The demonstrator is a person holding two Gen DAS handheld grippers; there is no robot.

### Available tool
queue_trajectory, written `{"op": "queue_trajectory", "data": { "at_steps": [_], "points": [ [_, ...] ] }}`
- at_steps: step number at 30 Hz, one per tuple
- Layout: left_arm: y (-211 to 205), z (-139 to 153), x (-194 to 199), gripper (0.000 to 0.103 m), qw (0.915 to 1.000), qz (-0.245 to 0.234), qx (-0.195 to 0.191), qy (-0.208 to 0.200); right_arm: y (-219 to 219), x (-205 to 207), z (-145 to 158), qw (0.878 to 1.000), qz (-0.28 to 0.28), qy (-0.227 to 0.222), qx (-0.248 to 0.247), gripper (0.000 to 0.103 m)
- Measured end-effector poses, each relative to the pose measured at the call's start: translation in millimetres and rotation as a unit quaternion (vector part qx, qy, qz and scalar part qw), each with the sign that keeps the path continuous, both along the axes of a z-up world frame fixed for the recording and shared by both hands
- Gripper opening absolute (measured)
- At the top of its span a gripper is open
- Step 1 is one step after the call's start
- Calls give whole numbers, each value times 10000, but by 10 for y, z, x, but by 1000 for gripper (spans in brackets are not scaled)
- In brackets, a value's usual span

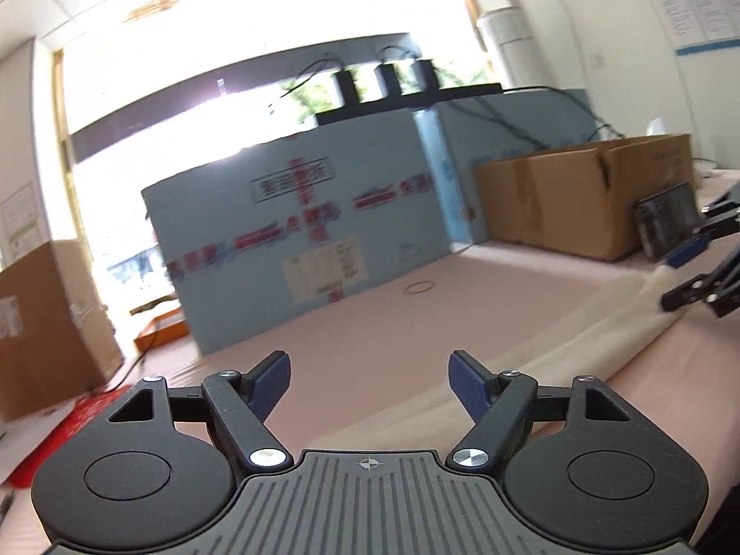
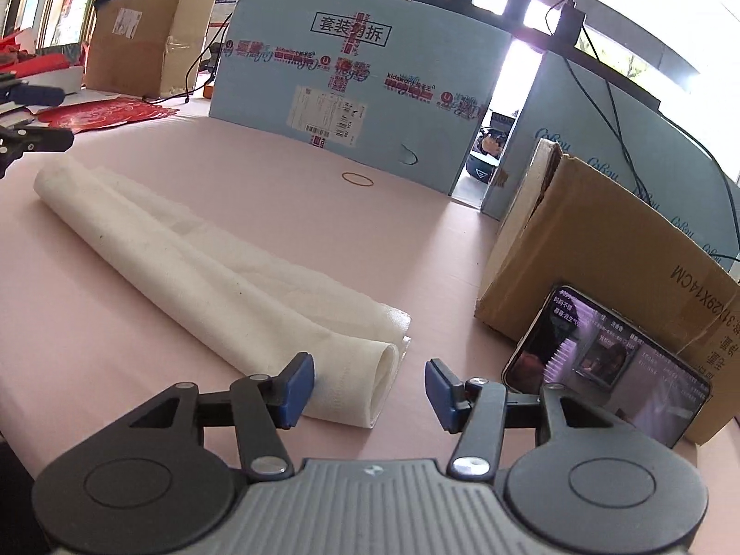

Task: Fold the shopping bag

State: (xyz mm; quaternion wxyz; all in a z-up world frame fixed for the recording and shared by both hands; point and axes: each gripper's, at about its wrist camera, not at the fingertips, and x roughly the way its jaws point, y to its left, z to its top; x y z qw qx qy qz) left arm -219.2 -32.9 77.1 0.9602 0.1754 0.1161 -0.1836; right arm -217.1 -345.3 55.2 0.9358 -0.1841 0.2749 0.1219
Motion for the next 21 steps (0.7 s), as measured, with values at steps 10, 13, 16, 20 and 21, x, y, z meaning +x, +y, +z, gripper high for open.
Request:
{"op": "queue_trajectory", "data": {
  "at_steps": [10, 13, 16, 20, 21],
  "points": [
    [-342, -272, 303, 34, 9893, -900, 442, 1061, -115, -112, 21, 9994, -101, -128, 300, 62],
    [-302, -294, 300, 34, 9884, -937, 290, 1162, -93, -230, 32, 9997, 214, -122, -28, 64],
    [-246, -291, 331, 34, 9868, -961, 72, 1304, 55, -310, -38, 9951, 559, -170, -802, 64],
    [-220, -289, 352, 36, 9859, -947, -64, 1378, 424, -290, -176, 9691, 1049, -706, -2118, 63],
    [-207, -290, 365, 36, 9854, -939, -128, 1416, 542, -295, -241, 9555, 1243, -909, -2515, 60]
  ]
}}
